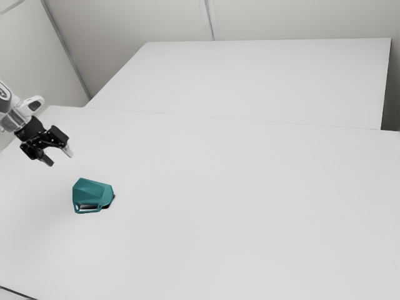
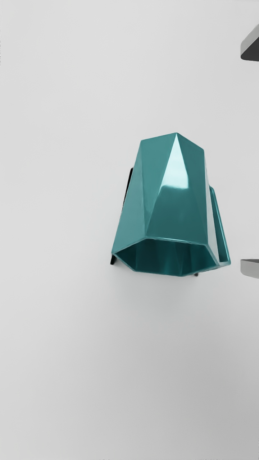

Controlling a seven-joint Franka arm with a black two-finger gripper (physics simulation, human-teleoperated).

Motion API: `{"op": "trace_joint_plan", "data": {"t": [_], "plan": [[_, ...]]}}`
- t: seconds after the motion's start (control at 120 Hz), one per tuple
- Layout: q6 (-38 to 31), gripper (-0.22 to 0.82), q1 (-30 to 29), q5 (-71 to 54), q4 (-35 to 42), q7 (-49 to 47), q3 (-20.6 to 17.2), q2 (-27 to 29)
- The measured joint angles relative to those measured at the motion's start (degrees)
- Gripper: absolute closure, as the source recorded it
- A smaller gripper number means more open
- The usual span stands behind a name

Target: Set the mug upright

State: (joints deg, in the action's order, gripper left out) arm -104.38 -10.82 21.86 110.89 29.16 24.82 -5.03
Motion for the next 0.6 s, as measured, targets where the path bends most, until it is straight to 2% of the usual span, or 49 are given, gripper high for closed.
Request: {"op": "trace_joint_plan", "data": {"t": [0.183,0.6], "plan": [[-0.14,0.0,-2.87,5.35,0.58,3.16,-0.03,-3.84],[1.28,0.0,-9.64,18.0,4.17,11.14,-0.61,-8.56]]}}
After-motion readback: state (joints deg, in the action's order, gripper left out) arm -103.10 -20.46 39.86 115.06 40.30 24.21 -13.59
